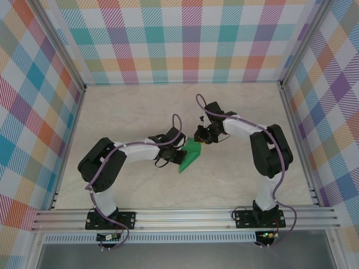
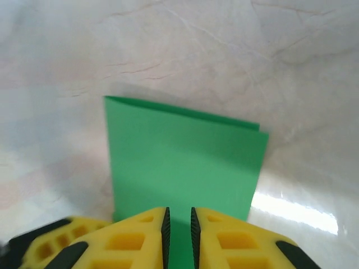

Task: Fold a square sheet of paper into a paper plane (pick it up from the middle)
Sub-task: Third fold the triangle at the center of the table.

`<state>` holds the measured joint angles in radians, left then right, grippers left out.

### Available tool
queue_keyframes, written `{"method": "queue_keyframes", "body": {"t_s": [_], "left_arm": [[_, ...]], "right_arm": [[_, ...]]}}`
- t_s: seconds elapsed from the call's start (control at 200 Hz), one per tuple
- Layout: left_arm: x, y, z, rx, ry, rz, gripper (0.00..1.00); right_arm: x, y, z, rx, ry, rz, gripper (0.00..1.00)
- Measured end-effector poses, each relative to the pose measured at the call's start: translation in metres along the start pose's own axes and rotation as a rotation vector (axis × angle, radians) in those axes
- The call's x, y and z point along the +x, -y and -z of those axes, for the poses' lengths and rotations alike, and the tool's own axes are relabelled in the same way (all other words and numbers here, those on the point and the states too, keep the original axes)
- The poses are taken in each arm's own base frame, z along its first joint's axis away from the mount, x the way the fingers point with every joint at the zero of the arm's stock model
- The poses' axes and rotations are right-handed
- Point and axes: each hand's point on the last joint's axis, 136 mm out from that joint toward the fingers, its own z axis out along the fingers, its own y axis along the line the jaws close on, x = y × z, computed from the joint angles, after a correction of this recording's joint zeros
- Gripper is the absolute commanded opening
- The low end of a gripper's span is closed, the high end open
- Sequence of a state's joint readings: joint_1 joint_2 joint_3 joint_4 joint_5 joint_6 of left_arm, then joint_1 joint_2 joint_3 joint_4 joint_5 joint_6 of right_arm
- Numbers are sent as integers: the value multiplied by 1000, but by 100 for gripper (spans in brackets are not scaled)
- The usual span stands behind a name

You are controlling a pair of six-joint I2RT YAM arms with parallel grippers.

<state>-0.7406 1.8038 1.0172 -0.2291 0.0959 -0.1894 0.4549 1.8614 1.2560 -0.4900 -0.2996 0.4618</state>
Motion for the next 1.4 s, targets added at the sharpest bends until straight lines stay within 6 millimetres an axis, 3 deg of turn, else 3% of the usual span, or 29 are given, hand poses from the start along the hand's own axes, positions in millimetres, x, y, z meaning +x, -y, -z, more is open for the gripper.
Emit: {"method": "queue_keyframes", "body": {"t_s": [0.155,0.47,0.78,1.21,1.4], "left_arm": [[0,0,0,0,0,0,0],[0,0,0,0,0,0,0],[0,0,0,0,1,0,0],[0,0,0,0,1,0,0],[0,0,0,0,2,0,0]], "right_arm": [[12,-18,23,-127,46,-11,12],[71,-18,-8,-272,-70,-146,10],[80,-45,-23,-350,-92,-130,9],[91,-25,-51,-292,-120,-167,9],[89,-24,-52,-291,-114,-164,10]]}}
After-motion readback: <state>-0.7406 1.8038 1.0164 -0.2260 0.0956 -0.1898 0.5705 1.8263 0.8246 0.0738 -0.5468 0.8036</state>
